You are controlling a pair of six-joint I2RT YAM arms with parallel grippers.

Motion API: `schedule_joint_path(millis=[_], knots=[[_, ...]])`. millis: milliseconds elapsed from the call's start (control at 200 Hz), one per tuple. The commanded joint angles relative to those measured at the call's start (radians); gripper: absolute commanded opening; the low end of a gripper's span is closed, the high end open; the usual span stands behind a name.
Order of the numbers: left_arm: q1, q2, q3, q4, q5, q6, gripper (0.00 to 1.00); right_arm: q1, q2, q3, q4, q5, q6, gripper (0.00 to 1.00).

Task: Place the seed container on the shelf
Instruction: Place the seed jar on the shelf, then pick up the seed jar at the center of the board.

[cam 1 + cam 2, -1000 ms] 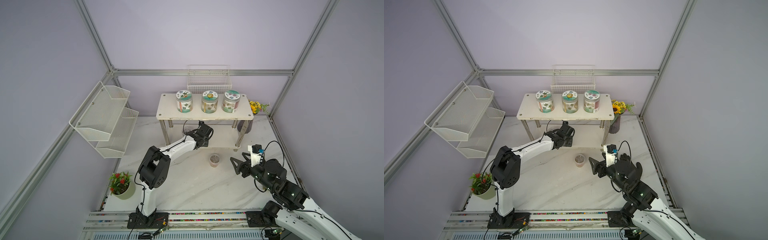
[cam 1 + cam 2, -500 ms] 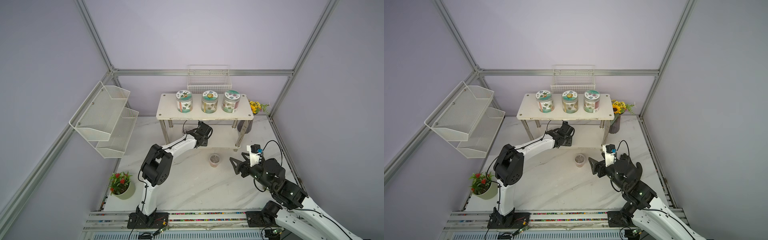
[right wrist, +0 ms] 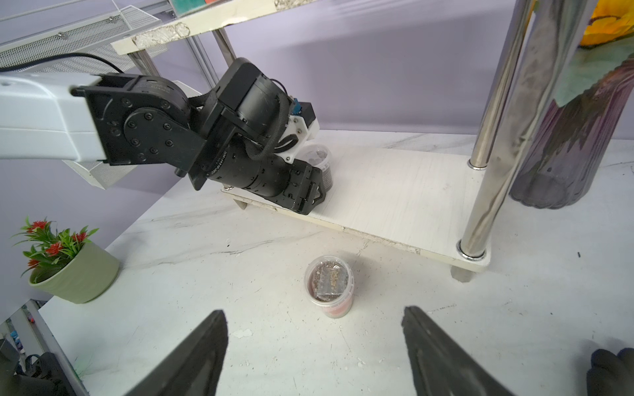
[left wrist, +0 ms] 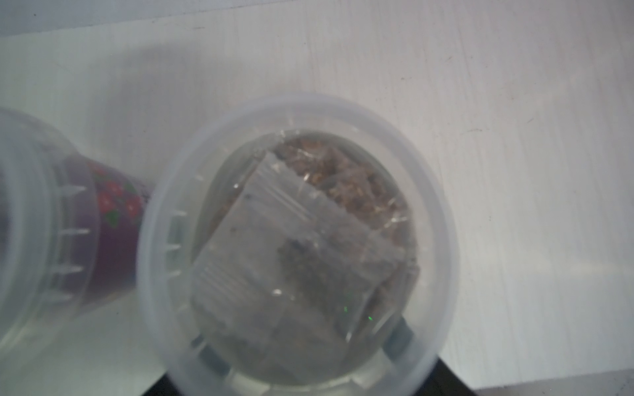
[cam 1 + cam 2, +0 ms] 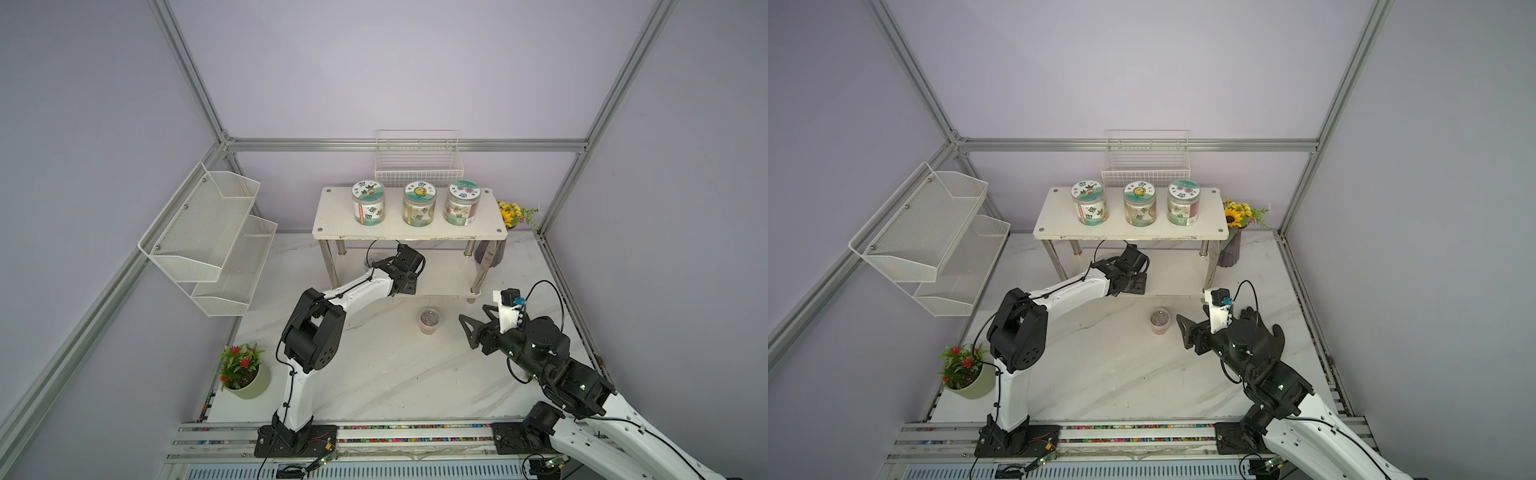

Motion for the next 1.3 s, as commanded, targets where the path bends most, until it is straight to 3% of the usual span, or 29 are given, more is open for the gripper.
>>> schedule_joint_path(millis=[0,235,585,885,1295], knots=[[0.001,-0.082,0.020,0.001,0.046,0.022,0.76,0.003,-0.002,0.031,0.016,0.008,-0.005,0.84],[-0.023,-0.206,-0.072,0.011,0.093,0.054,0.85,0.004,-0.003,0.043,0.011,0.020,0.003,0.84],[-0.104,-0.479,-0.311,-0.016,0.153,0.041,0.86,0.004,0.030,0.097,-0.030,0.035,0.069,0.82],[-0.122,-0.795,-0.519,-0.104,0.039,-0.015,0.86,0.004,0.165,0.199,-0.145,0.059,0.207,0.82],[-0.118,-1.065,-0.615,-0.248,-0.150,-0.059,0.87,0.006,0.317,0.200,-0.155,-0.043,0.338,0.84]])
